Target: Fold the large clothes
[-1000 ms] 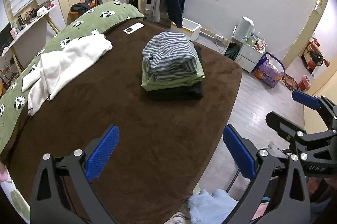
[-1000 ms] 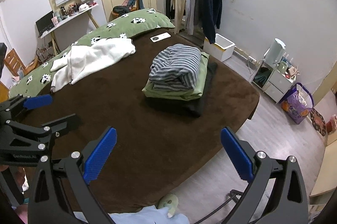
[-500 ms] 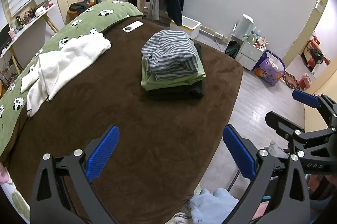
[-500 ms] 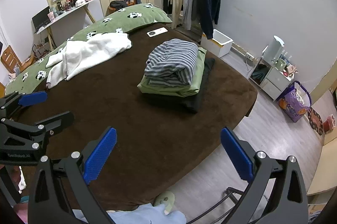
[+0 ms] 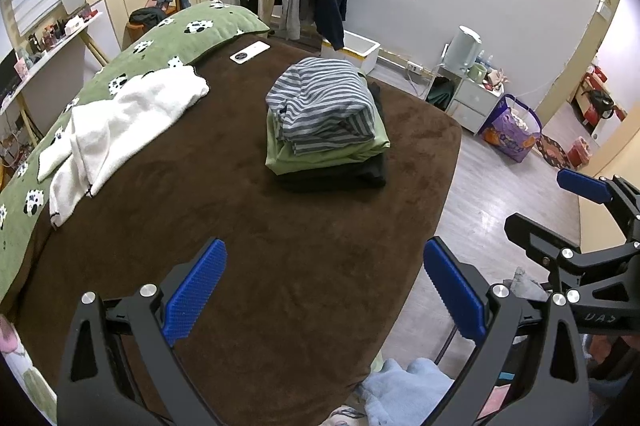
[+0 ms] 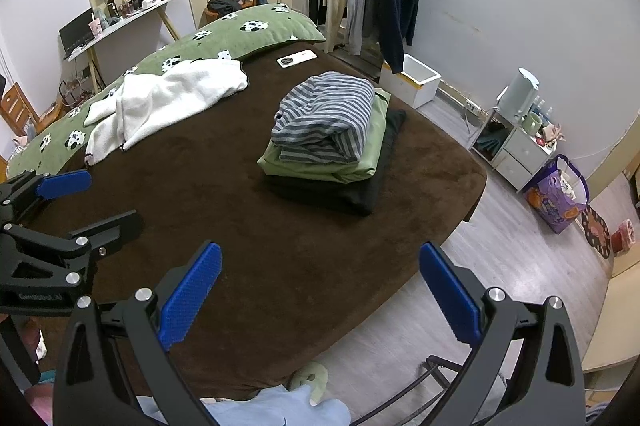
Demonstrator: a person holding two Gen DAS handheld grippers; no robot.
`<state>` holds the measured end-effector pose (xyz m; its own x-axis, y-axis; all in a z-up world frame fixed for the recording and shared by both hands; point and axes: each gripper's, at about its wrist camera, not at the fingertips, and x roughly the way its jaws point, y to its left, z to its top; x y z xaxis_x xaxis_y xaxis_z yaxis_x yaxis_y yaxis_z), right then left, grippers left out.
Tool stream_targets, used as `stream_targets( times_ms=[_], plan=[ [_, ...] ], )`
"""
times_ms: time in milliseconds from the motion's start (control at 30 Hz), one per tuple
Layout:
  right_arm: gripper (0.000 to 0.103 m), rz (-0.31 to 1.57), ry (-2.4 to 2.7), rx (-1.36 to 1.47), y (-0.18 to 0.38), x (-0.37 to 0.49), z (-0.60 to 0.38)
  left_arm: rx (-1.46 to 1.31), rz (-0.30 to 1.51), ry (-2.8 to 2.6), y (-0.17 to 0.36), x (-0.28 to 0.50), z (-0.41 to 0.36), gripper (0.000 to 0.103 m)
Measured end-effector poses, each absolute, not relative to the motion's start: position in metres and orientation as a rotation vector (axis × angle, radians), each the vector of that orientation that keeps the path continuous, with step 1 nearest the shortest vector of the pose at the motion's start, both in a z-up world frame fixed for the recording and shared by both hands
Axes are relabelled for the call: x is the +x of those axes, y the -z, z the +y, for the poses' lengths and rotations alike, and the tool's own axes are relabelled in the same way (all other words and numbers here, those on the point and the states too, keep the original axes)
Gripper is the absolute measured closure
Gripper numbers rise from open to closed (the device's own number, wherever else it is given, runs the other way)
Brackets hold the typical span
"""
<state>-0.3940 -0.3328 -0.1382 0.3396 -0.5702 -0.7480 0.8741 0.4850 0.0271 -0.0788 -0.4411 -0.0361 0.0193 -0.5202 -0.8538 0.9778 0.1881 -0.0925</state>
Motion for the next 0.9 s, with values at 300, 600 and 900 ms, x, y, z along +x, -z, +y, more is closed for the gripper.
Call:
stream_targets(
  times_ms=[300, 600, 900],
  plan=[
    [0.005, 0.745, 1.013, 0.457, 0.148, -0.408, -0.332, 0.666, 0.881, 1.312, 0.037, -0.088, -0.440, 0.007],
    [0.005, 0.726, 1.026, 0.399, 0.140, -0.409, -0.330, 0.626, 0.850, 1.300, 0.030, -0.086, -0.435, 0.007],
    [0.005, 0.694, 1.016, 0.370, 0.128, -0.403, -0.335, 0.603, 0.823, 1.280, 0.022, -0.082, -0.433, 0.007]
  ],
)
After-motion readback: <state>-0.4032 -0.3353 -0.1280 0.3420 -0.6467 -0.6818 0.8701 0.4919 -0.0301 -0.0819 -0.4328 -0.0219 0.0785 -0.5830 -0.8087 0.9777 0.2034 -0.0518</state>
